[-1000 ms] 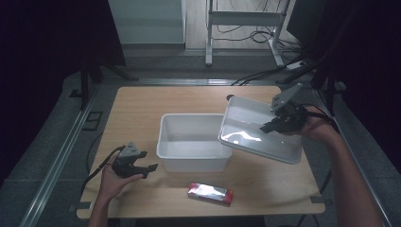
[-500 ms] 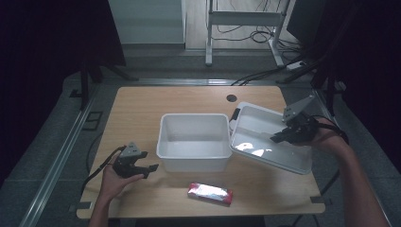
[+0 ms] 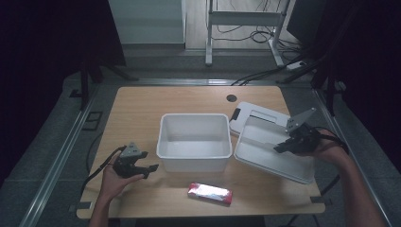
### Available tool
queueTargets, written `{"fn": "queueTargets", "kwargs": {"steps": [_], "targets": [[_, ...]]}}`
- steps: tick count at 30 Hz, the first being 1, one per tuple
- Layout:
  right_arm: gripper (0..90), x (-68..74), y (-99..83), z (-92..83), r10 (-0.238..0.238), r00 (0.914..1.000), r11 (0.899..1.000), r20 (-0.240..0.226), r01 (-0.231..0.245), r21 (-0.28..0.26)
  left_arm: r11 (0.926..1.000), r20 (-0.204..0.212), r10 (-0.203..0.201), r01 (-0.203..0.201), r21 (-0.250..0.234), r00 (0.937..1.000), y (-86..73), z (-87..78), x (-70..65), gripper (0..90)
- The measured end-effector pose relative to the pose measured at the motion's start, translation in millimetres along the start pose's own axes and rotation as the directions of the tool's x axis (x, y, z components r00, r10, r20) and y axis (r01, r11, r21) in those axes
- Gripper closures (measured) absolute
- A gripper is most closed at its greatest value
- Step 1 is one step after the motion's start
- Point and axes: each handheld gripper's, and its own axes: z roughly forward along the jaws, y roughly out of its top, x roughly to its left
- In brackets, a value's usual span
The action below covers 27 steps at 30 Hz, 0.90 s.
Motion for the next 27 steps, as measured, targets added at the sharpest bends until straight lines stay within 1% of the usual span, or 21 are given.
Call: {"fn": "queueTargets", "kwargs": {"steps": [6,9,14,17,21,23,27], "targets": [[88.9,-0.8,-11.8,14.8,0.016,0.9998,1.000,-0.014,-0.016,0.016,0.9999,-0.001,0.008,-0.008,0.009,1.0000,0.0,0.6,0.2,29.6],[88.9,-1.3,-17.2,23.1,0.024,0.9993,0.999,-0.029,-0.023,0.023,0.9999,-0.001,0.008,-0.008,0.010,1.0000,-0.1,0.6,0.0,29.6],[88.9,-1.8,-24.8,37.7,0.033,0.9988,0.998,-0.037,-0.031,0.054,0.9999,-0.001,0.009,-0.009,0.010,1.0000,-0.1,0.2,-0.1,29.6],[88.9,-2.8,-27.4,44.3,0.038,0.9982,0.998,-0.047,-0.035,0.058,0.9999,-0.002,0.009,-0.009,0.010,1.0000,-0.2,0.7,-0.2,29.6],[88.9,-4.5,-30.2,58.6,0.044,0.9973,0.997,-0.059,-0.040,0.072,0.9999,-0.002,0.009,-0.009,0.011,1.0000,-0.4,1.4,-0.2,29.6],[88.9,-4.6,-31.3,64.5,0.059,0.9956,0.995,-0.072,-0.053,0.090,0.9999,-0.002,0.009,-0.009,0.010,1.0000,-0.4,1.4,-0.3,29.6],[88.8,-6.4,-32.9,78.0,0.056,0.9949,0.993,-0.084,-0.046,0.111,0.9999,0.002,0.005,-0.005,0.009,1.0000,-0.3,2.4,-1.0,29.6]]}}
